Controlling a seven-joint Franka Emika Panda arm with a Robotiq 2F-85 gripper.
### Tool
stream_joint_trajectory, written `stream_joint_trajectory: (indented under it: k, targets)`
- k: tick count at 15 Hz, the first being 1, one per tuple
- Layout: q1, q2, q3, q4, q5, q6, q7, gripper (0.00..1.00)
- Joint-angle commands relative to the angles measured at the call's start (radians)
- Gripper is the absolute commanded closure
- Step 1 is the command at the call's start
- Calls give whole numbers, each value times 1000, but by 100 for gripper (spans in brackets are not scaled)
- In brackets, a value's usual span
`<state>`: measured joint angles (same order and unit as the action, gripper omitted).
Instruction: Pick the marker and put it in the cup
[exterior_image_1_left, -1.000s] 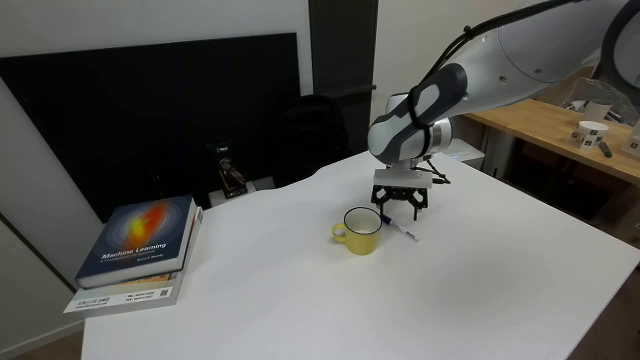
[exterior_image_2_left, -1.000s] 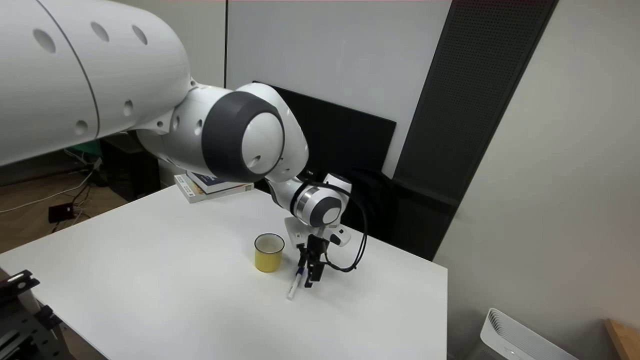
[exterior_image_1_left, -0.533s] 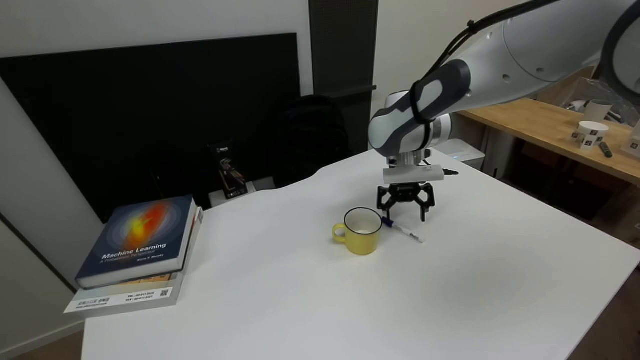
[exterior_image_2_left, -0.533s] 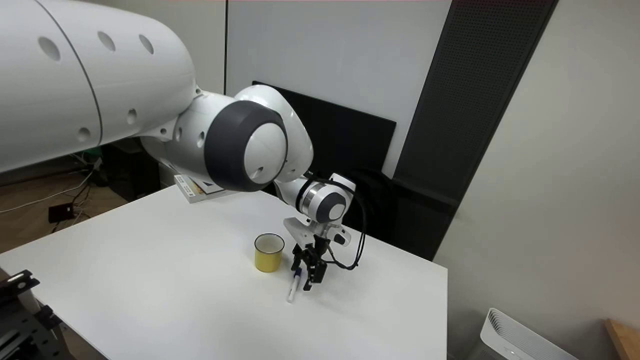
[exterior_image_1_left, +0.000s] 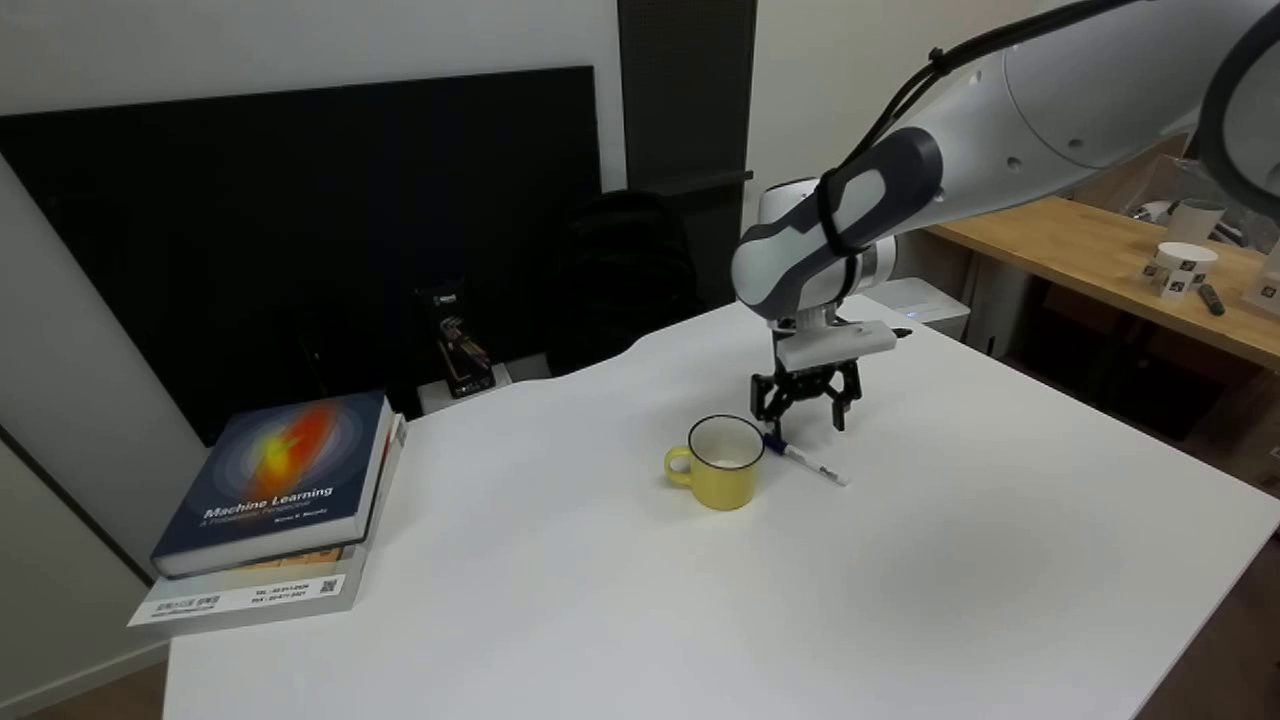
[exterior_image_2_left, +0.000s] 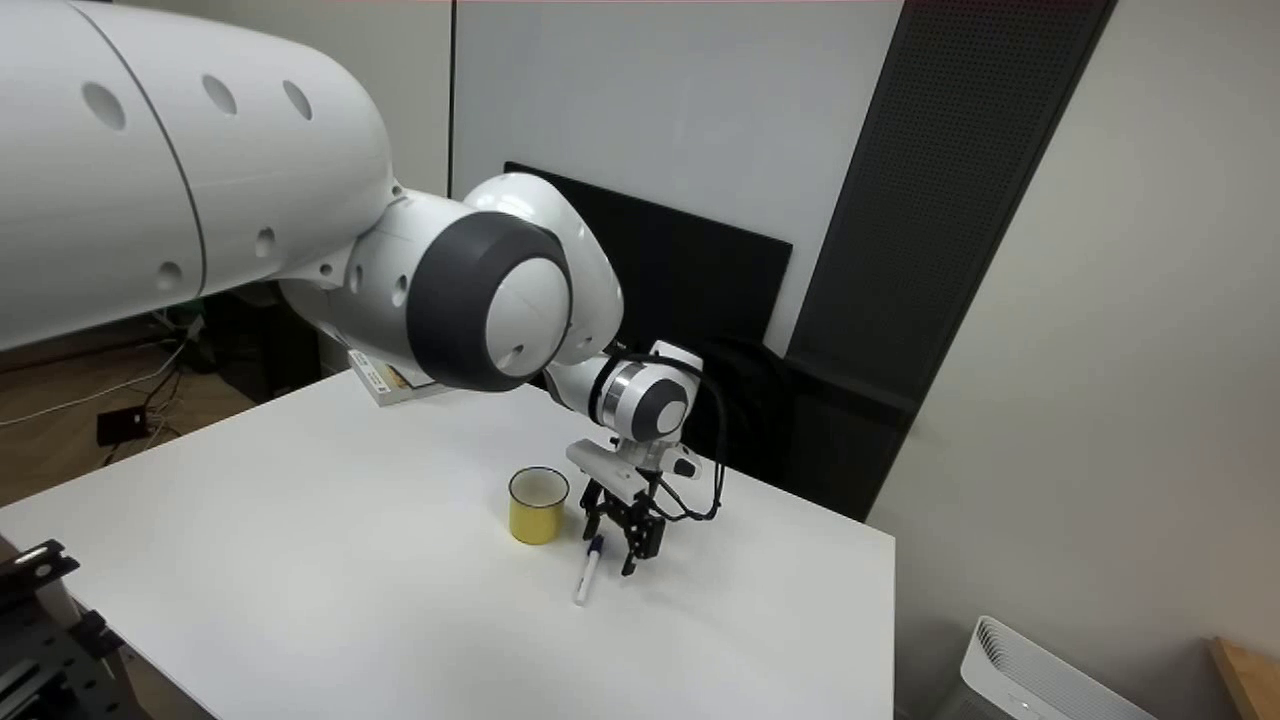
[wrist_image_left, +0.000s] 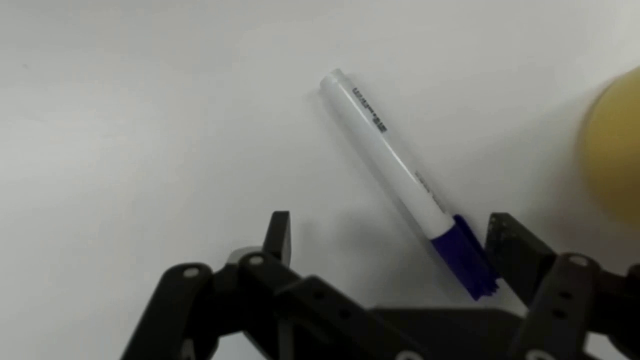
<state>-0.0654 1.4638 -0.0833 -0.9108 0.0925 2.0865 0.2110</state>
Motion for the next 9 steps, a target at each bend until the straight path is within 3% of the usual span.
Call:
stream_joint_trajectory:
  k: [1,4,9]
  targets:
    - [-7,0,46,-13,-29,21,-121,0]
    - [-5,1,59,-37,-41,57,-193,0]
    - [-16,1,70,-74,-43,221,-241,0]
